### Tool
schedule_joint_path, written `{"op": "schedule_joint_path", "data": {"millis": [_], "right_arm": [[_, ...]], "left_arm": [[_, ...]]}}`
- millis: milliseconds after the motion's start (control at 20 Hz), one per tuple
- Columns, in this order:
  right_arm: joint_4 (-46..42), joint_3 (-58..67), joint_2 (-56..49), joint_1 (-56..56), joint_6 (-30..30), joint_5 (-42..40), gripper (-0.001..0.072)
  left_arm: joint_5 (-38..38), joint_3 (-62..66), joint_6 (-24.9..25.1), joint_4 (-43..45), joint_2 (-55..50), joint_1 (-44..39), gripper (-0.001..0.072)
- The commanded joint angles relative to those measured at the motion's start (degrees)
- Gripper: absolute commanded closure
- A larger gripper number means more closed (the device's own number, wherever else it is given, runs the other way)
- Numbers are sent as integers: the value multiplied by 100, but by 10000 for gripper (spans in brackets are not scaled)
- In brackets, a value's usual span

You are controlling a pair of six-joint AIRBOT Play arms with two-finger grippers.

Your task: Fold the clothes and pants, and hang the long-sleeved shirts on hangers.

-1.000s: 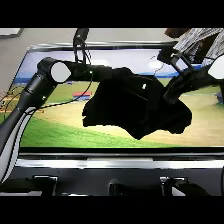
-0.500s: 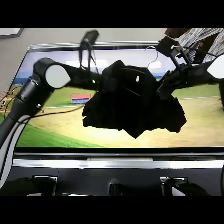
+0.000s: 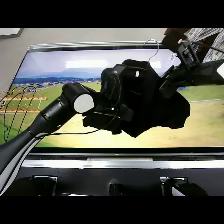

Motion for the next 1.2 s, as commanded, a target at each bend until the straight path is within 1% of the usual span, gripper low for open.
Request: {"op": "schedule_joint_path", "data": {"millis": [0, 50, 100, 150, 250, 300, 400, 500, 550, 600, 650, 750, 900, 1050, 1100, 1150], "right_arm": [[-7, 7, 179, 7, -61, 55, 691], [-2, 7, 205, 7, -153, 109, 691], [-2, 7, 214, 7, -210, 170, 691], [-2, 7, 214, 7, -267, 212, 691], [7, 7, 214, 7, -575, 260, 690], [11, 7, 214, 7, -807, 256, 690], [98, 7, 199, 7, -1394, 247, 690], [487, 7, 164, 7, -2009, 247, 690], [730, 7, 129, 7, -2249, 243, 690], [929, 7, 72, 7, -2361, 256, 690], [1062, 7, 0, 7, -2376, 262, 690], [1147, 7, -118, 4, -2380, 297, 690], [1357, 7, -234, 7, -2378, 365, 690], [1469, 7, -382, 7, -2450, 839, 689], [1469, 7, -420, 7, -2463, 992, 689], [1471, 7, -431, 7, -2463, 1073, 689]], "left_arm": [[164, -118, -55, 17, 42, 114, 299], [149, -118, -52, 17, 94, 256, 55], [109, -116, -46, 48, 177, 422, 25], [9, -118, 15, 170, 315, 629, 21], [-236, -118, 374, 461, 688, 1113, 18], [-332, -120, 581, 562, 879, 1390, 18], [-439, -170, 1169, 573, 1207, 2052, 19], [-446, -356, 2116, 367, 1390, 2677, 20], [-461, -439, 2603, 197, 1397, 2885, 30], [-522, -516, 3204, 48, 1377, 3008, 41], [-560, -616, 3877, -76, 1366, 3051, 41], [-439, -857, 4885, -348, 1355, 3040, 41], [-227, -1239, 5880, -857, 1270, 3047, 42], [-238, -1449, 6924, -1322, 1178, 3047, 43], [-254, -1458, 7134, -1322, 1137, 3040, 42], [-227, -1458, 7178, -1386, 1088, 3051, 43]]}}
